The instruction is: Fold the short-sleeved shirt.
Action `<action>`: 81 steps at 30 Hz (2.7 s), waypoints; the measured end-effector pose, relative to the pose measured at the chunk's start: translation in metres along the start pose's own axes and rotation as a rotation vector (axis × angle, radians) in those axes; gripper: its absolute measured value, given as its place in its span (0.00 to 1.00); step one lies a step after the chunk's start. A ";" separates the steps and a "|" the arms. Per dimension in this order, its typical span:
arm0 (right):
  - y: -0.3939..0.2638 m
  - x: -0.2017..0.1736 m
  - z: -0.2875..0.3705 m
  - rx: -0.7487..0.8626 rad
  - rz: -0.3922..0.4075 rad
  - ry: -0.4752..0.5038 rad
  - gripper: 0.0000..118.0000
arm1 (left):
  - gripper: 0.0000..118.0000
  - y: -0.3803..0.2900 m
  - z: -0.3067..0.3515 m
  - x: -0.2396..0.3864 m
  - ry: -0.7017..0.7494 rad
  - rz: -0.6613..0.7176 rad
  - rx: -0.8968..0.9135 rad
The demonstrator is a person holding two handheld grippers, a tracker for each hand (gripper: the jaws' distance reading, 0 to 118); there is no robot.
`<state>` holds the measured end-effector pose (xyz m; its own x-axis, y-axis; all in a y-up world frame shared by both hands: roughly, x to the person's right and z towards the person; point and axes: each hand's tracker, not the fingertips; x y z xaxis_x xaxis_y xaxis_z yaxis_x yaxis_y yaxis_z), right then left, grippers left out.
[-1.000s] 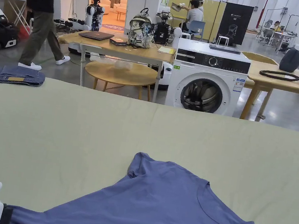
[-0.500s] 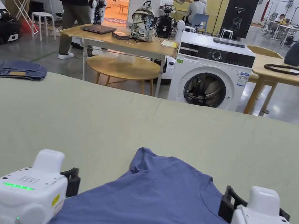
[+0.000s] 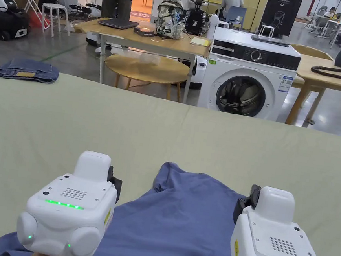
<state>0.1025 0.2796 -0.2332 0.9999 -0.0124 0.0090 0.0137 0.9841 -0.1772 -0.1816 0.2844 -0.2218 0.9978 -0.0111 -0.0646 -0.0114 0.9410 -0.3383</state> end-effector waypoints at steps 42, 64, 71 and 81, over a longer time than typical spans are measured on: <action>-0.060 -0.001 -0.051 -0.267 0.046 0.097 0.00 | 0.00 -0.090 -0.099 -0.148 0.226 0.218 -0.811; -0.003 0.015 -0.338 -0.690 0.223 0.270 0.66 | 0.00 -0.090 -0.066 -0.159 0.181 0.315 -0.753; -0.034 0.003 -0.401 -0.803 0.242 0.269 0.66 | 0.00 -0.088 -0.063 -0.157 0.176 0.315 -0.758; -0.054 -0.025 -0.401 -0.842 0.292 0.285 0.01 | 0.00 -0.092 -0.066 -0.154 0.166 0.320 -0.765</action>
<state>0.0799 0.1558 -0.6185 0.9268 0.0625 -0.3704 -0.3495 0.5042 -0.7897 -0.3384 0.1775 -0.2433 0.9174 0.1111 -0.3820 -0.3918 0.4194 -0.8189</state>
